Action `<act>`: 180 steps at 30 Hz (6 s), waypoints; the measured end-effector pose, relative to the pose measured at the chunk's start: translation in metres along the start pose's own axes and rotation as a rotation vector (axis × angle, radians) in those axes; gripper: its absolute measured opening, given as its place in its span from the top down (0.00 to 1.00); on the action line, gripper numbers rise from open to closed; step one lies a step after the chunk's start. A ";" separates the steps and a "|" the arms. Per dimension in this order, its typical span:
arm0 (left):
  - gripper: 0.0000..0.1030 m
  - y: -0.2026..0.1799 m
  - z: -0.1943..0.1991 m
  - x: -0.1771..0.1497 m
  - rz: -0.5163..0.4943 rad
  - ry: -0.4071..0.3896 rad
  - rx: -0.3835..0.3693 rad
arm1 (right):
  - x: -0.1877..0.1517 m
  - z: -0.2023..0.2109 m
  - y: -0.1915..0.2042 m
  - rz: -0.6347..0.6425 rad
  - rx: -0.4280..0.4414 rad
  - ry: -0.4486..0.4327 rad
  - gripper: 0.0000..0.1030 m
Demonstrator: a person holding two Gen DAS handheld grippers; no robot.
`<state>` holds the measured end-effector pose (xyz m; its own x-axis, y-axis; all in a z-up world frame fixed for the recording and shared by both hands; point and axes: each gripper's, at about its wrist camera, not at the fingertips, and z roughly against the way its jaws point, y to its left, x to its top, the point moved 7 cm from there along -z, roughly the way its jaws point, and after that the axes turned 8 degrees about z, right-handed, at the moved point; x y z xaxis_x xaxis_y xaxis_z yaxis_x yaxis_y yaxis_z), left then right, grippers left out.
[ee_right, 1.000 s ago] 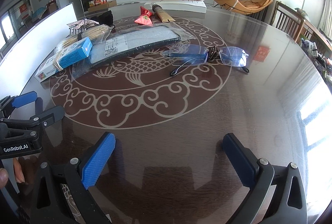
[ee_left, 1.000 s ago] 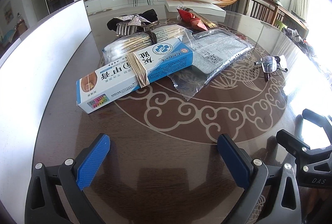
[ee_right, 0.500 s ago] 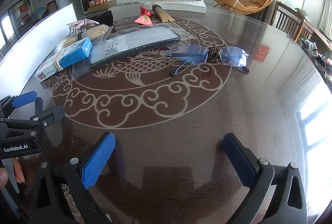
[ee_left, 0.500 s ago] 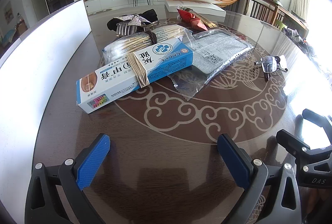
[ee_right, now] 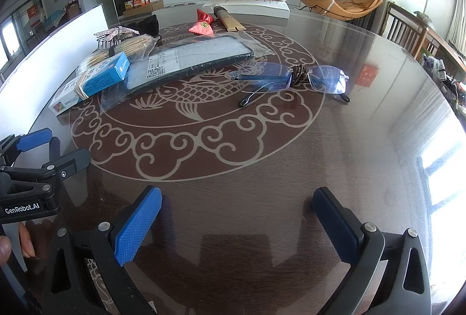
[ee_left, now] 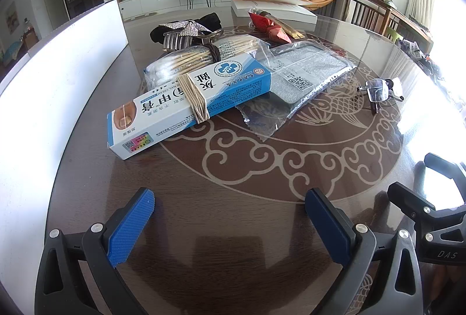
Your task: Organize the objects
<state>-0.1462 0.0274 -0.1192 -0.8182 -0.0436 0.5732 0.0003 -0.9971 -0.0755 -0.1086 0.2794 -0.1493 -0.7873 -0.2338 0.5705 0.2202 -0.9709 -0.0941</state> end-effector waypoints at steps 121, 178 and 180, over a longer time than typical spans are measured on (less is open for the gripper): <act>0.23 -0.003 0.071 -0.060 -0.088 -0.087 -0.192 | 0.000 0.000 0.000 0.000 0.000 0.000 0.00; 0.23 0.035 -0.003 0.083 -0.102 0.009 -0.246 | 0.000 0.000 0.000 0.000 0.001 -0.001 0.00; 0.23 0.033 -0.017 0.075 -0.113 0.069 -0.277 | 0.000 0.000 0.000 0.000 0.001 0.000 0.00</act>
<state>-0.2175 -0.0079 -0.0928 -0.8414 0.0806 0.5344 -0.2423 -0.9401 -0.2397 -0.1083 0.2794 -0.1490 -0.7869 -0.2343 0.5708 0.2211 -0.9707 -0.0936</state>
